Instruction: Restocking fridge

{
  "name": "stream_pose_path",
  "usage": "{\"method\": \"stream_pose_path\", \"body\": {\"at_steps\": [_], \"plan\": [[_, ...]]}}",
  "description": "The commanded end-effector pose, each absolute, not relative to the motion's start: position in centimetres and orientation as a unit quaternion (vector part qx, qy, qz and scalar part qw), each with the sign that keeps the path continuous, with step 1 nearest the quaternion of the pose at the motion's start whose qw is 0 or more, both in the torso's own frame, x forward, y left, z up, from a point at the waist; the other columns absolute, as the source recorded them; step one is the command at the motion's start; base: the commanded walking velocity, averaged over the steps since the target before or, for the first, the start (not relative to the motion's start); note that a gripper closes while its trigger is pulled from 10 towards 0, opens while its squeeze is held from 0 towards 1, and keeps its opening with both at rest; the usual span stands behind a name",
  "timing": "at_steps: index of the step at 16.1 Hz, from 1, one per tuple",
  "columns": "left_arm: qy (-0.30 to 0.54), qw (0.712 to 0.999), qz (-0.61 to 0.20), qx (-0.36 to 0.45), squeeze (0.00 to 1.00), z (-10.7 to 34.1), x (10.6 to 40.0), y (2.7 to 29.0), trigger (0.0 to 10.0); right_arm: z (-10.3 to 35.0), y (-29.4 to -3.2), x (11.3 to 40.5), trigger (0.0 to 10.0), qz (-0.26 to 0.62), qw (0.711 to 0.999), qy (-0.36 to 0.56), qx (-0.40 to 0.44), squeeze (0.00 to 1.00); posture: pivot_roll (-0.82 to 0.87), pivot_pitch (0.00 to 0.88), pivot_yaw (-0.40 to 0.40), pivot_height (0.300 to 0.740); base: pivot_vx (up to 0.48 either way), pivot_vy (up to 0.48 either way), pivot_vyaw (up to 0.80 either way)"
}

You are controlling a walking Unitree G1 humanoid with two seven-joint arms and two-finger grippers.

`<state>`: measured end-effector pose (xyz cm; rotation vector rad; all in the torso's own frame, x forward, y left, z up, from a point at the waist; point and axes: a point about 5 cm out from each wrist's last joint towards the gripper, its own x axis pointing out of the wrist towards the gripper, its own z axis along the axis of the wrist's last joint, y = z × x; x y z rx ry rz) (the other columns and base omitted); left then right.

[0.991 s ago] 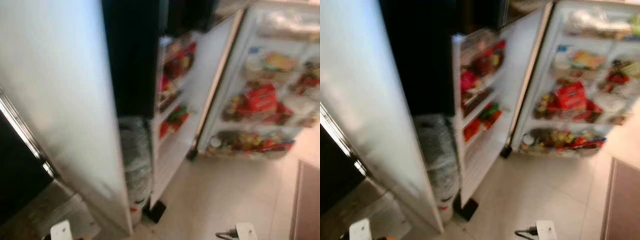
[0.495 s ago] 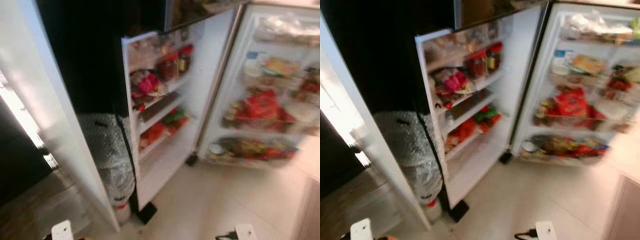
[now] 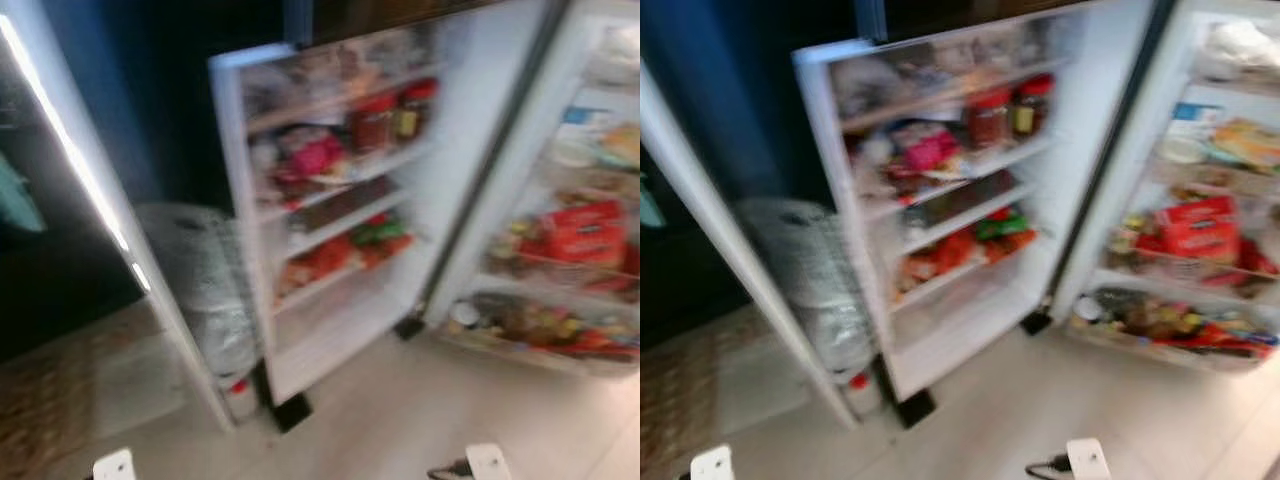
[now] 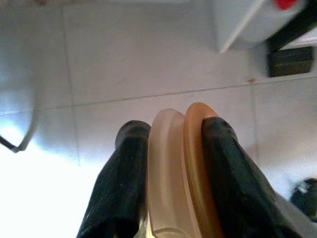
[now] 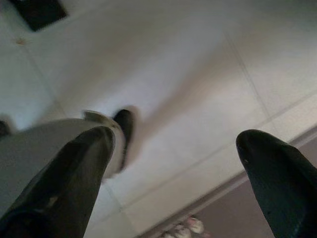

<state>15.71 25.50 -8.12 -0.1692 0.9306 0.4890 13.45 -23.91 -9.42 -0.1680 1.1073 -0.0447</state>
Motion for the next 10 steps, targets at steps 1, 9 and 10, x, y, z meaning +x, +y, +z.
{"method": "stream_pose_path", "body": {"at_steps": [1,9,10], "plan": [[0.467,0.852,0.218,-0.096,0.0,-8.92,14.73,24.24,10.0,-9.32,-23.58,13.99,10.0,-0.015,0.849,0.521,-0.085,0.0,-0.15,0.0,-0.041,0.74,0.0,-0.33,0.8],[0.459,0.856,0.219,-0.095,0.0,-8.74,15.28,24.05,10.0,-9.31,-23.61,14.03,10.0,-0.016,0.848,0.523,-0.083,0.0,-0.14,0.0,-0.045,0.74,0.0,-0.33,0.59],[0.459,0.856,0.219,-0.095,0.0,-8.72,15.29,24.09,10.0,-9.32,-23.56,14.04,10.0,-0.016,0.848,0.523,-0.083,0.0,-0.14,0.0,-0.044,0.74,0.0,-0.33,0.0]]}}
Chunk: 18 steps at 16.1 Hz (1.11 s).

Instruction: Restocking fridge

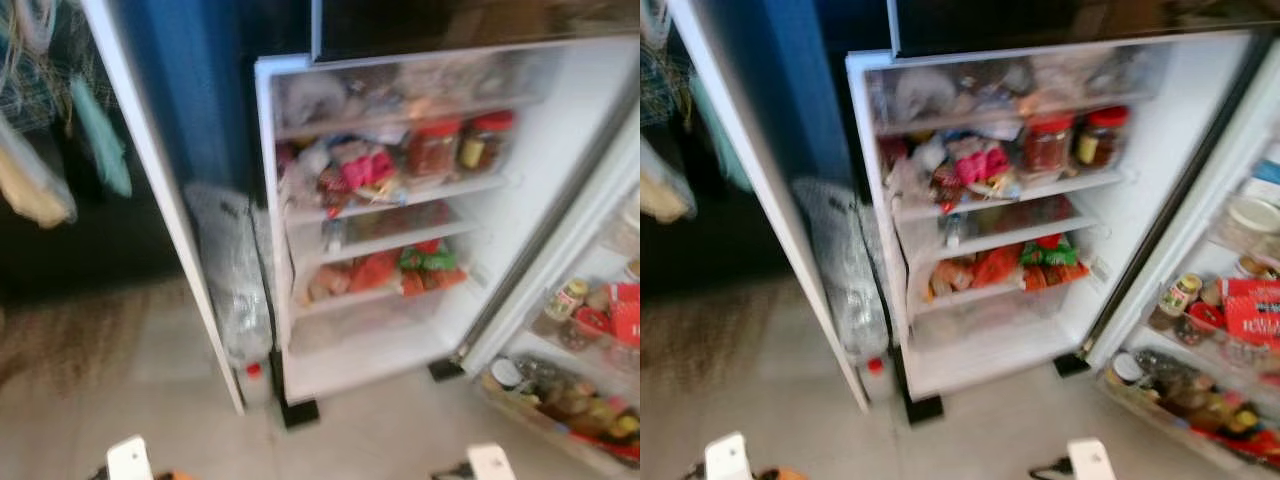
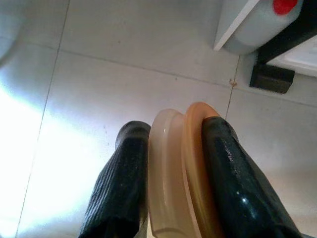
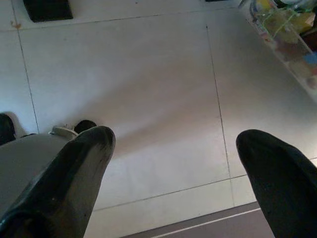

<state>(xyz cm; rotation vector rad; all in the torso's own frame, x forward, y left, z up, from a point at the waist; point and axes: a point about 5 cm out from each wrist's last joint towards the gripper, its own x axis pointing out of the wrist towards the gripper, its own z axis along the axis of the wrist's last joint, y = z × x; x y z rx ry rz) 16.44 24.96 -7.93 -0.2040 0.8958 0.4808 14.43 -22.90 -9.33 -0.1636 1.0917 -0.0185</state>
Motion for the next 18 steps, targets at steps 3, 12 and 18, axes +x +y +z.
{"method": "stream_pose_path", "body": {"at_steps": [3,12,18], "plan": [[0.456,0.858,0.218,-0.093,0.0,-8.62,15.58,24.05,10.0,-9.34,-23.45,14.07,10.0,-0.013,0.848,0.523,-0.085,0.0,-0.14,0.0,-0.044,0.74,0.0,-0.33,0.0],[0.458,0.857,0.217,-0.092,0.0,-8.68,15.42,24.07,10.0,-9.4,-23.33,13.98,10.0,-0.012,0.848,0.524,-0.083,0.0,-0.14,0.0,-0.042,0.74,0.0,-0.329,0.0],[0.458,0.857,0.218,-0.092,0.0,-8.69,15.34,24.14,10.0,-9.36,-23.42,14.0,10.0,-0.018,0.849,0.522,-0.076,0.0,-0.14,0.0,-0.043,0.74,0.0,-0.321,0.0]]}}
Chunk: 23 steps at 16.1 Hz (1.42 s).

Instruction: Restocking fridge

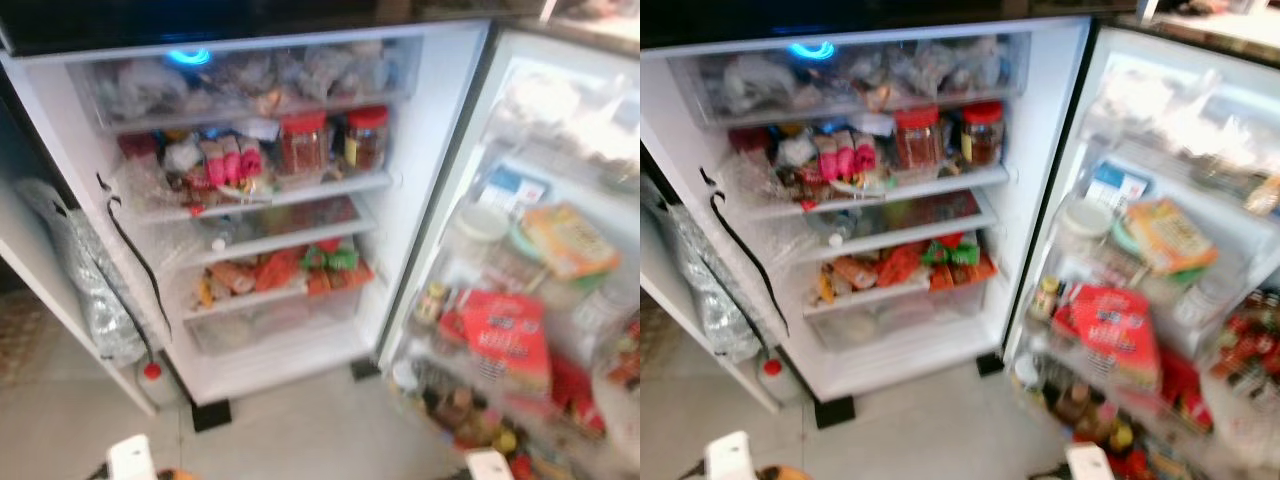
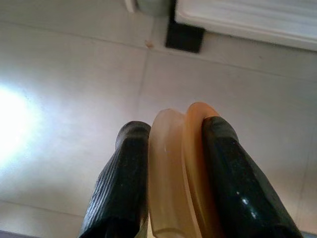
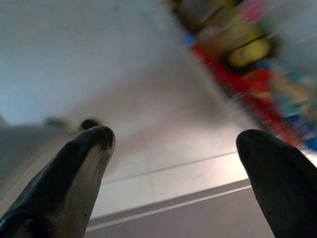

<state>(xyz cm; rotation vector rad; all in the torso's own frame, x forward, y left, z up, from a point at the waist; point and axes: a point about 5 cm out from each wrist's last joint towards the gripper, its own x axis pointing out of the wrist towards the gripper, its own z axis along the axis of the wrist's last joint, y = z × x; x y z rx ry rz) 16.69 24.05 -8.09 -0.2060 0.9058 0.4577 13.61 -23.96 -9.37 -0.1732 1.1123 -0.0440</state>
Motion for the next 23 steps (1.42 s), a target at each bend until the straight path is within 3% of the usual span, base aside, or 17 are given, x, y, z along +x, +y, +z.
{"method": "stream_pose_path", "body": {"at_steps": [1,23], "plan": [[0.458,0.857,0.219,-0.091,0.0,-8.69,15.32,24.17,10.0,-9.36,-23.44,14.01,10.0,-0.018,0.849,0.522,-0.076,0.0,-0.14,0.0,-0.043,0.74,0.0,0.0,0.0],[0.464,0.854,0.217,-0.088,0.0,-8.79,14.89,24.44,10.0,-9.29,-23.61,14.07,10.0,-0.011,0.848,0.522,-0.089,0.0,-0.14,0.0,-0.043,0.74,0.0,0.0,0.0]]}}
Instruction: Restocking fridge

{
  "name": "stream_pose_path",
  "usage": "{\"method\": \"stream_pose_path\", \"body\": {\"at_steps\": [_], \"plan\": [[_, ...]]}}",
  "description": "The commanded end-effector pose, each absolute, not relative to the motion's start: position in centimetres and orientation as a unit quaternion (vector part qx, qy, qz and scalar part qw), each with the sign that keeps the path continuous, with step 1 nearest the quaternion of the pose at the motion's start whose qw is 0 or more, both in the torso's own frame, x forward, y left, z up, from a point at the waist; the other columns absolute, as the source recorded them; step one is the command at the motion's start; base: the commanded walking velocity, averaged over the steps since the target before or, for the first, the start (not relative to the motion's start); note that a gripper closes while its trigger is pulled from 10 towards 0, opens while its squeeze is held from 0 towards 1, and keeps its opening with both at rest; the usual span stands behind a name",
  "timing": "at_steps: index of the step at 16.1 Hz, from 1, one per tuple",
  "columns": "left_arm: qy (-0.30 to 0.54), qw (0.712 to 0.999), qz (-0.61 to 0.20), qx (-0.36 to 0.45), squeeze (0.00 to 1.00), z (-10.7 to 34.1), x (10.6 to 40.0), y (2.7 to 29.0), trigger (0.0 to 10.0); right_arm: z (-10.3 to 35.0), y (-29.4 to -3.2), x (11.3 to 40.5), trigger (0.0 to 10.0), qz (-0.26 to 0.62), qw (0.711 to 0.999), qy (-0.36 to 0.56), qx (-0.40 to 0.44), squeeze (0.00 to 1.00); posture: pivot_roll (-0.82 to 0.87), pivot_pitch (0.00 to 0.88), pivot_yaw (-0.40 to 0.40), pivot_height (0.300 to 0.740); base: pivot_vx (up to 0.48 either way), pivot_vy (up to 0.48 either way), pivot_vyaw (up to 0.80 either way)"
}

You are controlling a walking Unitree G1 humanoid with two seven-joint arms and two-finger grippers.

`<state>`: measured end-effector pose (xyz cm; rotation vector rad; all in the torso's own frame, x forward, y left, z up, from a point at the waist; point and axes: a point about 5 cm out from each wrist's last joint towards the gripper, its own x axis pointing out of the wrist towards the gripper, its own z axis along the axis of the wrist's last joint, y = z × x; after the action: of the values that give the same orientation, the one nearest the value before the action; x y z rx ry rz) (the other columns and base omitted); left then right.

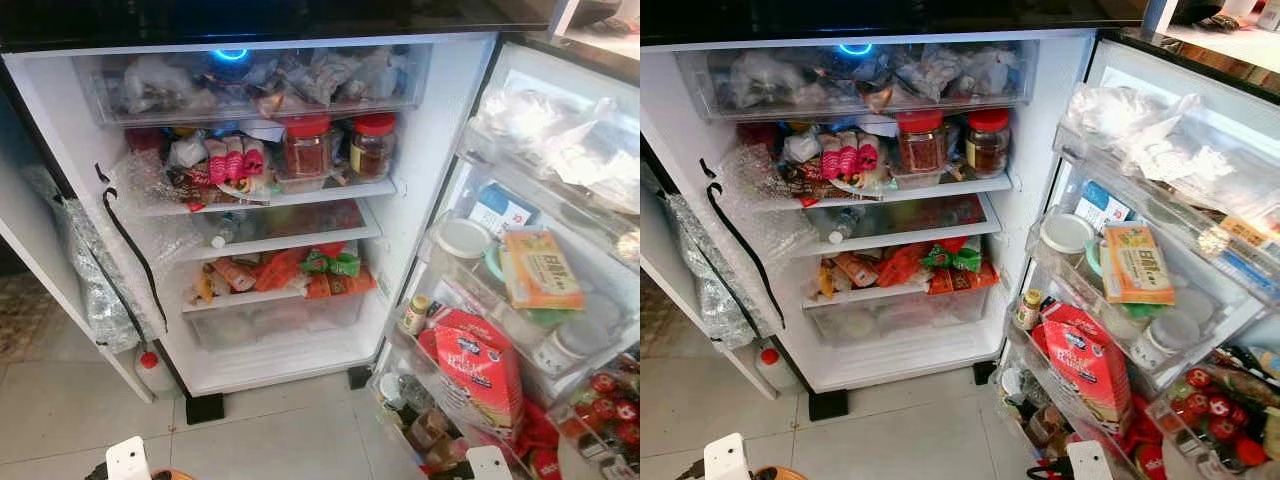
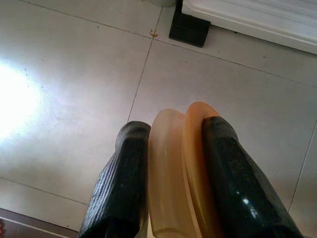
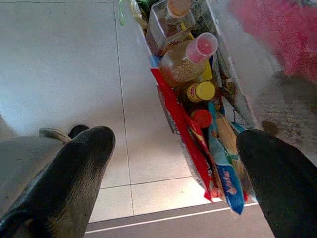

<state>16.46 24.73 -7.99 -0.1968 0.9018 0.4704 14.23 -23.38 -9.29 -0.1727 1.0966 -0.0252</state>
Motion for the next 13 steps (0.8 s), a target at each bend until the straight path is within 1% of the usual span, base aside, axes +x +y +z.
{"method": "stream_pose_path", "body": {"at_steps": [1,2,13], "plan": [[0.464,0.855,0.217,-0.088,0.0,-8.79,14.9,24.42,10.0,-9.28,-23.61,14.08,10.0,-0.011,0.848,0.522,-0.089,0.0,-0.14,0.0,-0.043,0.74,0.0,0.0,0.0],[0.464,0.855,0.216,-0.088,0.0,-8.8,14.91,24.4,10.0,-9.28,-23.61,14.08,10.0,-0.011,0.848,0.522,-0.089,0.0,-0.14,0.0,-0.043,0.74,0.0,0.0,0.0],[0.464,0.854,0.215,-0.089,0.0,-8.83,14.92,24.28,10.0,-9.27,-23.62,14.13,10.0,-0.004,0.847,0.523,-0.096,0.0,-0.14,0.0,-0.044,0.74,0.0,-0.277,0.0]]}}
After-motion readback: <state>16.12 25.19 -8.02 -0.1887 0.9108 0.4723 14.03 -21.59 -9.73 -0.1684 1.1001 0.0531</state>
